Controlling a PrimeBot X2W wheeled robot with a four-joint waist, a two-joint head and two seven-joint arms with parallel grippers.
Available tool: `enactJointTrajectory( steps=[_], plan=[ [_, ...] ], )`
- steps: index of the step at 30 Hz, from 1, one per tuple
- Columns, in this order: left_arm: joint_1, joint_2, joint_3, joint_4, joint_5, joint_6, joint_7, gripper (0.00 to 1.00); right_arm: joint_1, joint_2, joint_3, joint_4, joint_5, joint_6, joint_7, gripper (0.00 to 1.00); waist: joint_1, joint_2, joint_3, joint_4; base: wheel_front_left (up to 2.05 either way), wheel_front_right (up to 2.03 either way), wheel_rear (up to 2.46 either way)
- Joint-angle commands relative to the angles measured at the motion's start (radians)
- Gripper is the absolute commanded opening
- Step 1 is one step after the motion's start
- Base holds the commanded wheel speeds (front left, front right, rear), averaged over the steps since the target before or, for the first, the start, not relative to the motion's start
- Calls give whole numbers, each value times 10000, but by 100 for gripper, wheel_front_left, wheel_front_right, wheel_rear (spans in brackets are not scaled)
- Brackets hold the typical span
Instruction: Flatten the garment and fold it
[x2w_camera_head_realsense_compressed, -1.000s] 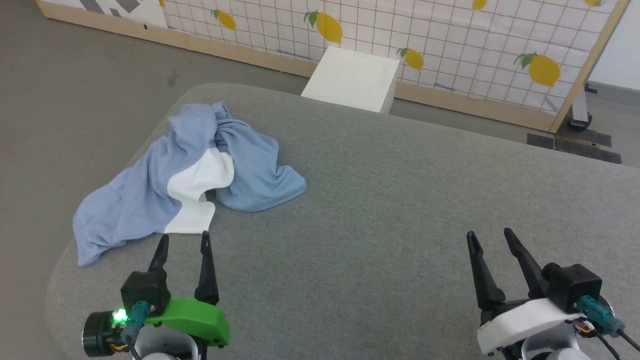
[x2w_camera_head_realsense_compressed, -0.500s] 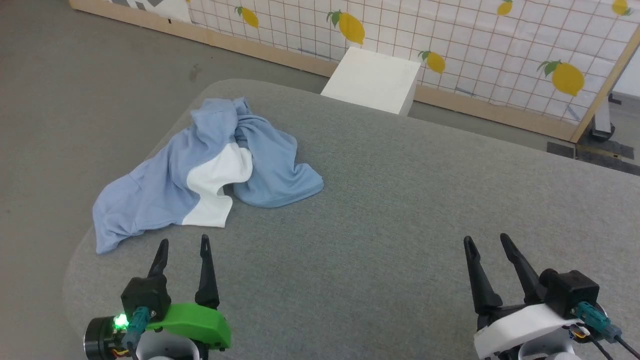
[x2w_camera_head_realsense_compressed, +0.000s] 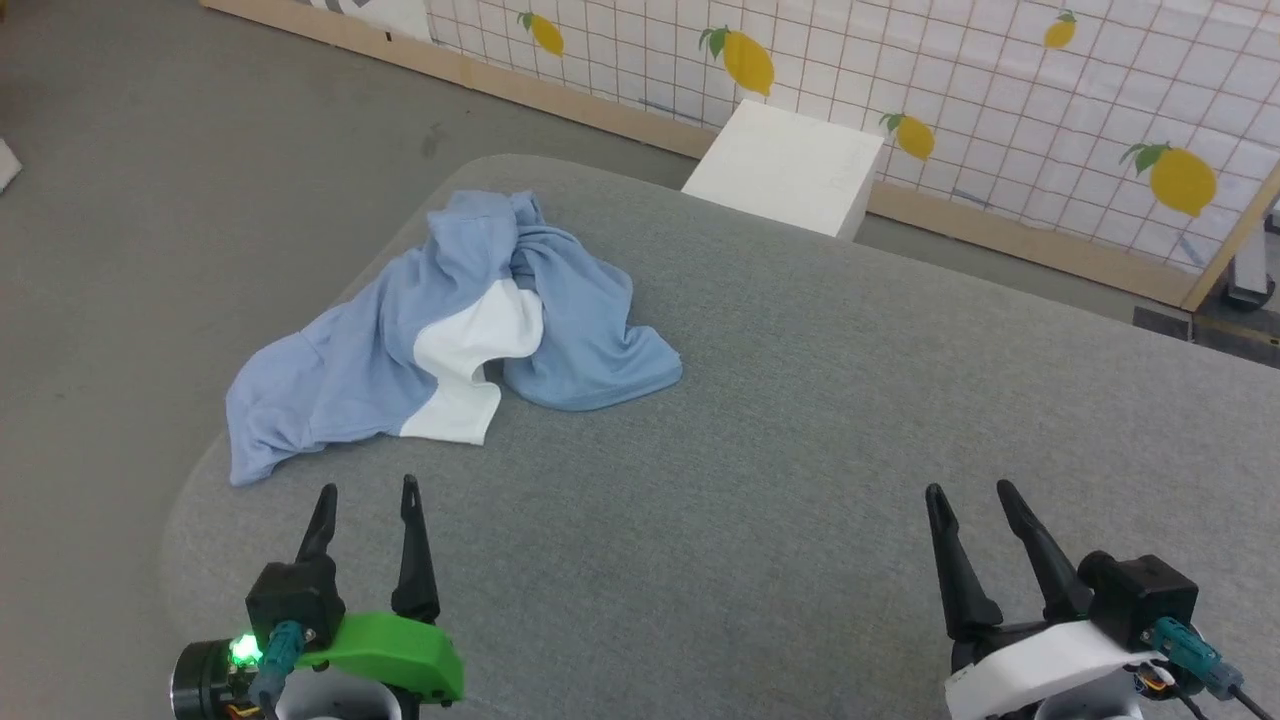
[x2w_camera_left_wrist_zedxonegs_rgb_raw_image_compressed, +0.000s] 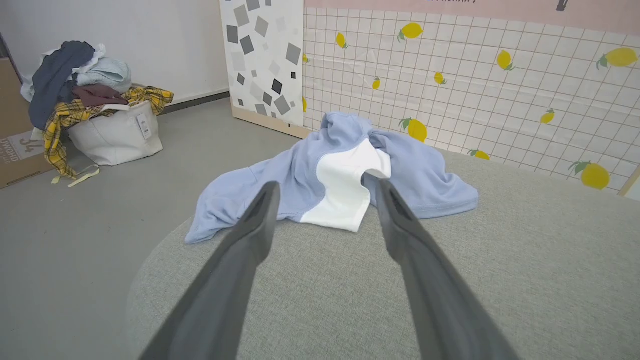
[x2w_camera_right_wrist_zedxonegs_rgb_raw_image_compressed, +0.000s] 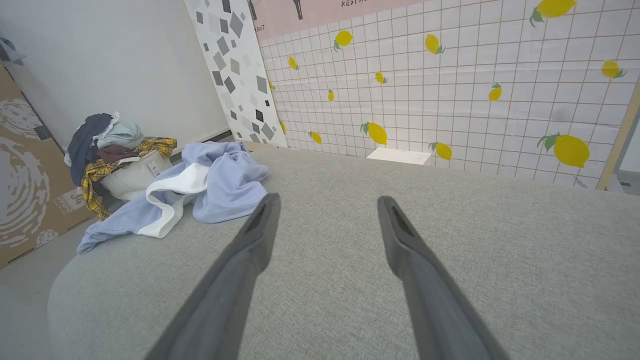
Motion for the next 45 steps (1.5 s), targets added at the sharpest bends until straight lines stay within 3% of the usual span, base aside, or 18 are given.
enactJointTrajectory(
  steps=[1, 27, 37, 45],
  plan=[
    [133, -32, -5, 40, -88, 82, -110, 100, 126, 4, 9, 64, 111, -12, -128, 100, -1, 0, -18, 85, 0, 0, 0],
    [101, 40, 11, 408, -525, 225, -642, 100, 250, 5, -29, 392, 447, -15, -648, 100, -1, 0, 29, 831, 0, 0, 0],
    [-2037, 792, 227, 969, -989, -516, -151, 100, 31, 5, -378, -105, -13, -15, -293, 100, -1, 0, 778, 372, 0, 0, 0],
    [-5162, 1418, 711, 2488, -2303, -1383, 1609, 100, -350, 5, -787, -1142, -795, -15, 461, 100, -1, 0, 2311, -368, 0, 0, 0]
  ],
)
